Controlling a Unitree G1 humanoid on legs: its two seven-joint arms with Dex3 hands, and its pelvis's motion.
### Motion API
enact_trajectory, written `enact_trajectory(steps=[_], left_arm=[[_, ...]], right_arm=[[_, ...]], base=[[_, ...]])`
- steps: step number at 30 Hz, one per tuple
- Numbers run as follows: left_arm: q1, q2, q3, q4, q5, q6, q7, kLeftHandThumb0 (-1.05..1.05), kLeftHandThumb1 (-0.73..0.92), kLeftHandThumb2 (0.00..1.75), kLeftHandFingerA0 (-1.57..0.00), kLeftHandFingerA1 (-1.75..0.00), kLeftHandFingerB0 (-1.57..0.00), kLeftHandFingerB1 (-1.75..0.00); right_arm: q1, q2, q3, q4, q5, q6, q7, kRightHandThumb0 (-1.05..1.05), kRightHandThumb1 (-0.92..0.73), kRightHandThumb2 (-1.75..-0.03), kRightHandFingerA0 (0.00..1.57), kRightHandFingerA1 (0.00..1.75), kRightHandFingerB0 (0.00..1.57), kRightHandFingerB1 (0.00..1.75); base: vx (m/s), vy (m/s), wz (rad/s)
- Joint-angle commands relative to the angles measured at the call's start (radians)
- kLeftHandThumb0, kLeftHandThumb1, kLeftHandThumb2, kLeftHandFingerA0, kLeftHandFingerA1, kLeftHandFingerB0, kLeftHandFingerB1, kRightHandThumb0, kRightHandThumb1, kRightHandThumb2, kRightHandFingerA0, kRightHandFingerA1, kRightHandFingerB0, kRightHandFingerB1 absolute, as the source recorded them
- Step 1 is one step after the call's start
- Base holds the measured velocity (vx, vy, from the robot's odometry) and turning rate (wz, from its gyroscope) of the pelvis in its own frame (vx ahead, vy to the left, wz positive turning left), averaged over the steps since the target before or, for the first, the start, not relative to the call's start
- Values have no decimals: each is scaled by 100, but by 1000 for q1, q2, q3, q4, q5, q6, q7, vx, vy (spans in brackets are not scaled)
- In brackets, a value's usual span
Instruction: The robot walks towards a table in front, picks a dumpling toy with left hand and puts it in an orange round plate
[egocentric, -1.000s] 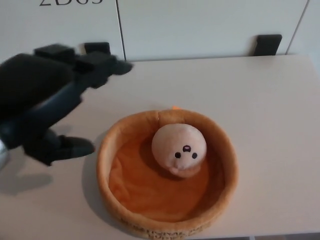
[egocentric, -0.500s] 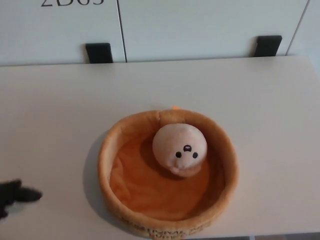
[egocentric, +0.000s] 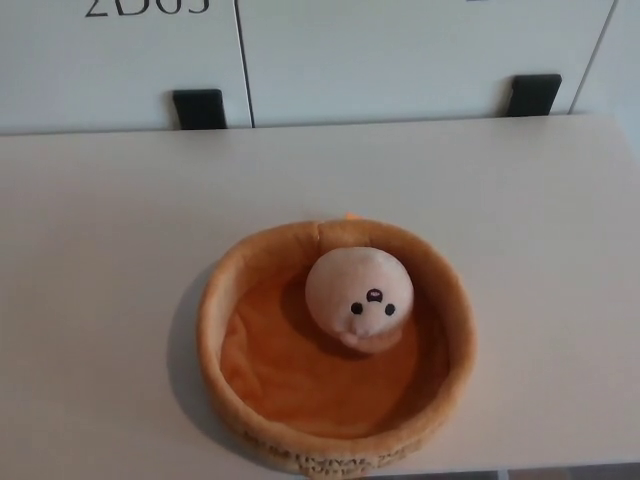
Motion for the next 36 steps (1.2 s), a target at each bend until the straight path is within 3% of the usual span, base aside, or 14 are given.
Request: enact_trajectory(steps=[1, 2, 3, 7, 8, 18, 20, 21, 25, 27, 32, 33, 34, 36], left_arm=[[18, 107, -96, 139, 107, -214, 55, -39, 56, 57, -61, -51, -54, -42], [20, 112, -99, 143, 106, -217, 62, -39, 56, 57, -61, -51, -54, -42], [-72, 157, -196, 205, 221, -115, 45, -41, 46, 81, -77, -91, -43, -56], [-298, 220, -406, 406, 409, 44, 60, -30, 63, 59, -71, -73, -51, -47], [-386, 217, -475, 507, 466, 91, 78, -40, 52, 79, -60, -66, -40, -52], [-848, 154, -710, 1189, 510, 226, 266, -29, 61, 58, -46, -56, -35, -41], [-955, 97, -660, 1345, 429, 294, 399, -34, 65, 59, -51, -56, -52, -47], [-977, 44, -624, 1431, 380, 301, 520, -32, 65, 59, -53, -52, -65, -52], [-996, 28, -624, 1496, 351, 290, 581, -32, 65, 59, -53, -52, -65, -52], [-962, 4, -654, 1534, 362, 225, 658, -41, 73, 62, -61, -61, -44, -40], [-976, -2, -665, 1605, 338, 186, 699, -42, 74, 62, -63, -57, -46, -39], [-989, 18, -645, 1627, 302, 164, 642, -50, 61, 87, -47, -55, -35, -49], [-996, 29, -632, 1643, 276, 147, 612, -45, 59, 84, -49, -56, -37, -49], [-997, 40, -624, 1667, 256, 124, 603, -44, 57, 81, -48, -56, -36, -49]], right_arm=[[32, -17, 3, 3, -6, 0, -6, -33, -51, -86, 73, 65, 52, 56], [32, -17, 4, 2, -6, 0, -6, -33, -51, -86, 73, 65, 52, 56], [39, -13, 10, 1, -11, -6, -5, -34, -51, -87, 75, 66, 53, 56], [25, 0, 15, 4, -14, 7, -12, -29, -61, -57, 82, 48, 62, 41], [19, 8, 18, 7, -18, 10, -18, -34, -46, -81, 77, 65, 53, 54], [13, 12, 43, 3, -39, 4, -12, -34, -49, -84, 75, 65, 53, 55], [6, 14, 37, 0, -29, 5, -3, -33, -50, -84, 74, 65, 53, 55], [5, 12, 36, 0, -28, 4, -3, -30, -63, -58, 78, 47, 61, 41], [5, 10, 37, 1, -29, 3, -4, -30, -63, -58, 78, 47, 61, 41], [-6, 7, 30, -5, -21, -10, -14, -33, -48, -83, 75, 65, 51, 55], [-7, -4, 25, -10, -13, -17, -10, -34, -47, -82, 76, 65, 54, 55], [-24, -4, 31, -14, -18, -16, 3, -30, -62, -58, 78, 46, 62, 41], [-31, -3, 38, -17, -24, -21, 7, -34, -49, -84, 72, 64, 51, 55], [-26, -1, 43, -16, -27, -24, 8, -33, -47, -83, 71, 64, 49, 54]], base=[[0, 0, 0], [0, 0, 0], [0, 0, 0], [0, 1, 2], [0, 0, 0], [0, 0, 0], [0, 0, 0], [0, 0, 0], [0, 0, 0], [0, 0, 0], [0, 0, 0], [0, 0, 0], [0, 0, 0], [0, 0, 0]])
